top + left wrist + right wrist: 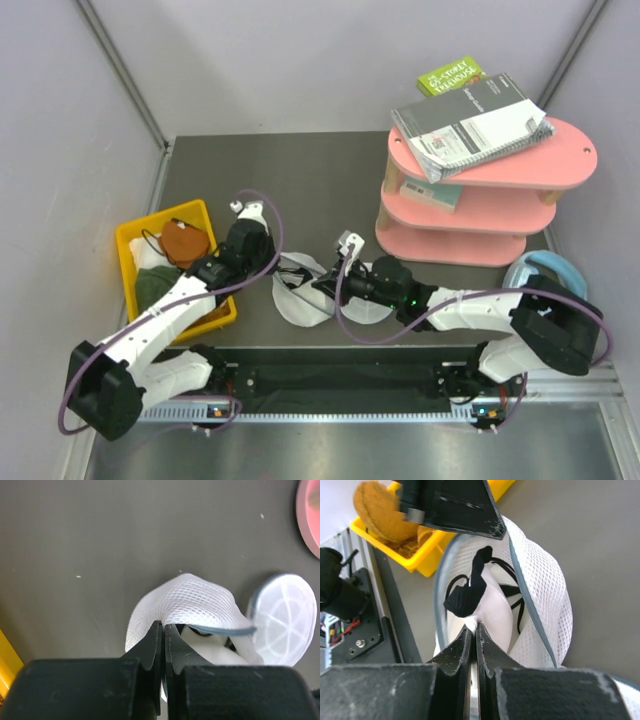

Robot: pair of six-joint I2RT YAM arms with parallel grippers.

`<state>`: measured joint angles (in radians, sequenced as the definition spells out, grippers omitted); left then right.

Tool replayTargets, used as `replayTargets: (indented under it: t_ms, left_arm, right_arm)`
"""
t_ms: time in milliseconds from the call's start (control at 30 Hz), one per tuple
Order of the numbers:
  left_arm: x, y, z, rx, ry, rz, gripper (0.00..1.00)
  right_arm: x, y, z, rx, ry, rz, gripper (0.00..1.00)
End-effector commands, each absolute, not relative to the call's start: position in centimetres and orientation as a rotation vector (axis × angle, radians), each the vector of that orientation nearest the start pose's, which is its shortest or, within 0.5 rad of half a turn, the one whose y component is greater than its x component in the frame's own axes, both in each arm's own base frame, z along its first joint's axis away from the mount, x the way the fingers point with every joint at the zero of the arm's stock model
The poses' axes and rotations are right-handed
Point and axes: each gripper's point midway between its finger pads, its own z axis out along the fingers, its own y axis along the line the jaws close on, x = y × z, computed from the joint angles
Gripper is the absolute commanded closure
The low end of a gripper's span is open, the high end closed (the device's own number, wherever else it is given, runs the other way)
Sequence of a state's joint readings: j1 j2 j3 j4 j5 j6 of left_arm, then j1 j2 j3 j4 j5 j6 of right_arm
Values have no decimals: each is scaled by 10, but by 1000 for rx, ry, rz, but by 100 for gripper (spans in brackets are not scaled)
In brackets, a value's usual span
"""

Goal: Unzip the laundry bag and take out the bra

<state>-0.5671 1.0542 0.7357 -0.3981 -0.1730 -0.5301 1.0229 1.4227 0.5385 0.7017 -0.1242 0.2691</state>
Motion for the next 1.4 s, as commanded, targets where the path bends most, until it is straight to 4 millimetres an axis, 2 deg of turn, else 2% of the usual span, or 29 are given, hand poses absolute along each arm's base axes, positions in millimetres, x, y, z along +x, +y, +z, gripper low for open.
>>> replayTargets:
  t_ms: [0, 33, 100, 233, 333, 567, 600, 667, 700, 767, 800, 833, 867, 900, 933, 967, 1000, 1033, 1067, 1100, 1133, 1167, 1200, 1300, 1367]
  left_arm:
    - [272, -153, 123, -123, 2293, -458, 100]
    - [272, -153, 122, -125, 2290, -470, 100]
    - [271, -153, 117, -128, 2296, -474, 100]
    - [269, -157, 116, -113, 2287, -509, 100]
    - [268, -162, 118, -81, 2270, -551, 100]
    - [265, -160, 113, -54, 2270, -540, 100]
    - [265, -160, 113, -51, 2267, -542, 100]
    - [265, -160, 114, -47, 2257, -542, 100]
    - [265, -161, 115, -42, 2251, -544, 100]
    - [266, -160, 120, -35, 2241, -543, 100]
    - [265, -161, 121, -29, 2243, -543, 100]
    - [265, -160, 124, -22, 2242, -540, 97]
    - [265, -159, 131, -22, 2239, -540, 78]
    - [266, -158, 136, -21, 2227, -531, 60]
    - [266, -156, 141, -25, 2215, -521, 41]
    - [265, -154, 150, -28, 2199, -522, 15]
    - [266, -152, 155, -37, 2185, -517, 3]
    - [266, -152, 169, -40, 2149, -531, 1]
    - [264, -151, 174, -43, 2137, -540, 1]
    - [263, -151, 179, -47, 2122, -549, 1]
    - [260, -150, 194, -48, 2079, -571, 1]
    - [258, -150, 200, -46, 2061, -586, 1]
    - [255, -151, 207, -40, 2039, -607, 1]
    - [238, -157, 237, 20, 1930, -721, 1]
    - [219, -166, 262, 99, 1836, -835, 1]
  right_arm:
    - [187, 368, 180, -731, 1615, 1041, 100]
    - [187, 361, 188, -698, 1606, 1030, 100]
    - [196, 348, 192, -623, 1618, 973, 100]
    - [202, 319, 224, -458, 1556, 950, 100]
    - [206, 307, 241, -380, 1521, 944, 100]
    - [212, 291, 279, -256, 1428, 948, 100]
    - [212, 290, 290, -247, 1407, 955, 100]
    - [212, 290, 296, -252, 1405, 949, 100]
    - [211, 289, 309, -244, 1385, 961, 100]
    - [210, 288, 314, -263, 1391, 949, 100]
    - [210, 287, 330, -261, 1367, 956, 100]
    - [209, 287, 334, -280, 1363, 945, 100]
    - [207, 290, 333, -322, 1384, 936, 100]
    - [207, 291, 353, -333, 1361, 942, 100]
    - [207, 292, 358, -356, 1364, 925, 100]
    - [206, 294, 353, -395, 1407, 905, 100]
    - [206, 293, 376, -393, 1380, 909, 100]
    - [204, 294, 381, -417, 1381, 916, 100]
    - [202, 293, 381, -437, 1404, 911, 100]
    - [201, 291, 400, -430, 1381, 927, 100]
    - [196, 293, 401, -465, 1391, 952, 100]
    - [193, 293, 406, -477, 1390, 968, 100]
    - [190, 293, 420, -479, 1371, 990, 100]
    - [182, 295, 432, -512, 1364, 1037, 100]
    - [169, 302, 433, -580, 1358, 1094, 100]
